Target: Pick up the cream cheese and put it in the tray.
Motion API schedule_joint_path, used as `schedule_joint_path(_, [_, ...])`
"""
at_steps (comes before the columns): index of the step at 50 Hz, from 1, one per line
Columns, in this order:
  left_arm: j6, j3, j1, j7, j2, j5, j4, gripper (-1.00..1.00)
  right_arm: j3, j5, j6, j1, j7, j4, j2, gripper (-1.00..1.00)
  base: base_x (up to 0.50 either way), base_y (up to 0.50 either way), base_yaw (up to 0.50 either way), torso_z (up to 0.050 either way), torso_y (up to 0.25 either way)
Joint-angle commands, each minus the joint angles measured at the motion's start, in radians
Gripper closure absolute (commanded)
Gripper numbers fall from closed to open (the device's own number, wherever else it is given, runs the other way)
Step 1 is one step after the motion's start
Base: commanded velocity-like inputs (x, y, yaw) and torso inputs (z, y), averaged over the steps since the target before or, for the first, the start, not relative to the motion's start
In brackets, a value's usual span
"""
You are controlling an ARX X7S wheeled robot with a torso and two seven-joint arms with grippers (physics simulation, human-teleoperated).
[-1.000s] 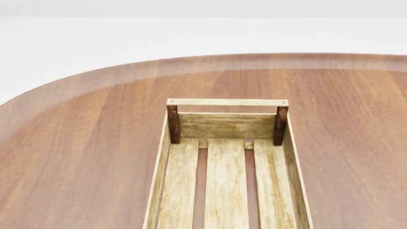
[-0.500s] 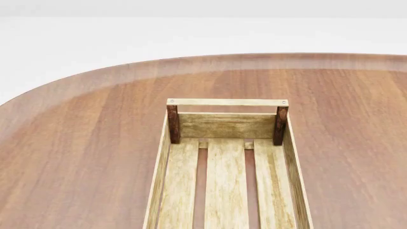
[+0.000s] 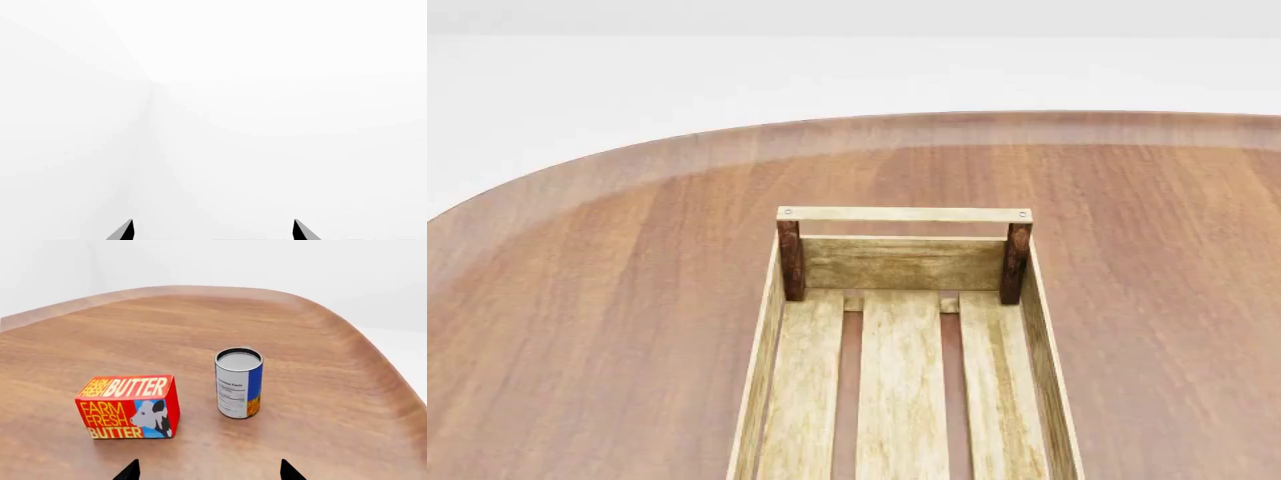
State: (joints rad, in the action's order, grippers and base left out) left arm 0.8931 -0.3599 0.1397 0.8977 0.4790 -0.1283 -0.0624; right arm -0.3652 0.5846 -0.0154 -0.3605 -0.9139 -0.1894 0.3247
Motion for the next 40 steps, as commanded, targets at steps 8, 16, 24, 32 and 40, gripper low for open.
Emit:
schedule_joint_path(8, [-0.01, -0.003, 0.006, -0.002, 0.016, 0.018, -0.014, -1.0, 0.014, 0.044, -0.041, 0.024, 0.022, 0.063, 0.004, -1.0, 0.0, 0.0, 0.0, 0.0, 0.0])
schedule_joint_path(16, [-0.01, -0.002, 0.01, 0.0, 0.02, 0.023, -0.02, -1.0, 0.009, 0.066, -0.045, 0.048, 0.043, 0.135, 0.004, -1.0, 0.0, 0.0, 0.0, 0.0, 0.0])
schedule_joint_path(24, [-0.008, -0.001, 0.011, 0.003, 0.022, 0.025, -0.022, -1.0, -0.003, 0.079, -0.052, 0.046, 0.041, 0.152, 0.006, -1.0, 0.0, 0.0, 0.0, 0.0, 0.0])
schedule_joint_path(32, [-0.005, 0.0, 0.011, 0.006, 0.024, 0.028, -0.022, -1.0, 0.003, 0.082, -0.075, 0.052, 0.039, 0.169, 0.017, -1.0, 0.0, 0.0, 0.0, 0.0, 0.0])
schedule_joint_path(40, [-0.006, -0.002, 0.009, 0.007, 0.022, 0.025, -0.02, -1.0, 0.019, 0.079, -0.095, 0.068, 0.043, 0.193, 0.025, -1.0, 0.0, 0.0, 0.0, 0.0, 0.0])
